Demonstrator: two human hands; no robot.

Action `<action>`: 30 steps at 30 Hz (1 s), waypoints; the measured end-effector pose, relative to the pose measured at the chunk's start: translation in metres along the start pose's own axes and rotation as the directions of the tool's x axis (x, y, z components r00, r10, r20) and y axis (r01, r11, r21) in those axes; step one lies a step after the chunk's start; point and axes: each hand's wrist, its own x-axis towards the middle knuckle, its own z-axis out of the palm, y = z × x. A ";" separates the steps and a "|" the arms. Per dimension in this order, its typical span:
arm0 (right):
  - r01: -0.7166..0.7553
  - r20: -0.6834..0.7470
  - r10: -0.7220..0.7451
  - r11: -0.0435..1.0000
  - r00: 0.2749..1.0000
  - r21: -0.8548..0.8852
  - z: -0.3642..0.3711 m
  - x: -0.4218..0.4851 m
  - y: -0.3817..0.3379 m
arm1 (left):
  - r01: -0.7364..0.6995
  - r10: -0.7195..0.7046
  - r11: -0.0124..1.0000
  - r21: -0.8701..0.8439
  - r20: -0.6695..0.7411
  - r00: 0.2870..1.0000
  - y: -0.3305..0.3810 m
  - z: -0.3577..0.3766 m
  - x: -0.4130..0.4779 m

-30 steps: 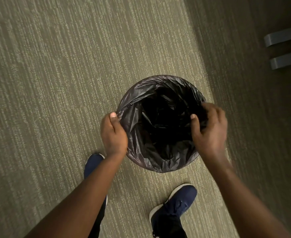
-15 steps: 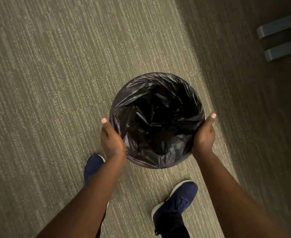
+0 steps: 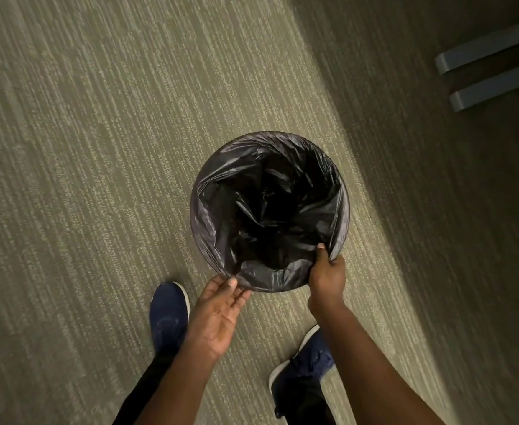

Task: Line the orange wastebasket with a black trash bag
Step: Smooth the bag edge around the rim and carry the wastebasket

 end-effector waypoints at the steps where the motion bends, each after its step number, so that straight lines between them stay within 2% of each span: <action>1: -0.004 0.018 0.003 1.000 1.000 0.014 0.001 -0.001 -0.001 | 0.007 -0.007 1.000 0.000 0.016 1.000 0.002 0.001 -0.001; 6: -0.027 0.060 0.023 0.997 0.998 0.070 0.015 -0.013 -0.014 | 0.004 -0.003 1.000 -0.014 0.051 0.999 0.008 0.025 -0.007; 11: -0.124 0.107 0.097 0.952 0.989 0.281 0.029 -0.038 -0.031 | -0.029 0.029 1.000 0.007 -0.012 1.000 0.011 0.068 -0.015; 15: -0.203 0.196 0.154 0.945 0.968 0.255 0.014 -0.059 -0.043 | -0.083 0.087 0.994 0.070 -0.061 0.994 0.021 0.083 -0.032; 17: -0.227 0.261 0.177 0.957 0.949 0.178 0.001 -0.069 -0.054 | -0.095 0.099 0.992 0.080 -0.060 0.993 0.031 0.085 -0.044; 19: -0.172 0.262 0.144 0.981 0.954 0.087 -0.014 -0.074 -0.071 | -0.110 0.114 0.991 0.073 -0.048 0.992 0.042 0.086 -0.060; 22: 0.046 0.140 -0.049 0.999 0.989 0.026 -0.035 -0.078 -0.106 | -0.120 0.122 0.991 0.064 -0.030 0.992 0.056 0.087 -0.089; 25: 0.213 0.041 -0.211 0.976 0.977 -0.050 -0.045 -0.092 -0.146 | -0.160 0.158 0.981 0.105 0.026 0.987 0.062 0.094 -0.120; 28: 0.274 -0.064 -0.291 0.941 0.955 -0.198 -0.051 -0.107 -0.180 | -0.198 0.190 0.970 0.140 0.074 0.979 0.065 0.106 -0.150; 30: 0.253 -0.134 -0.278 0.952 0.951 -0.173 -0.061 -0.116 -0.197 | -0.215 0.205 0.966 0.142 0.083 0.975 0.072 0.115 -0.165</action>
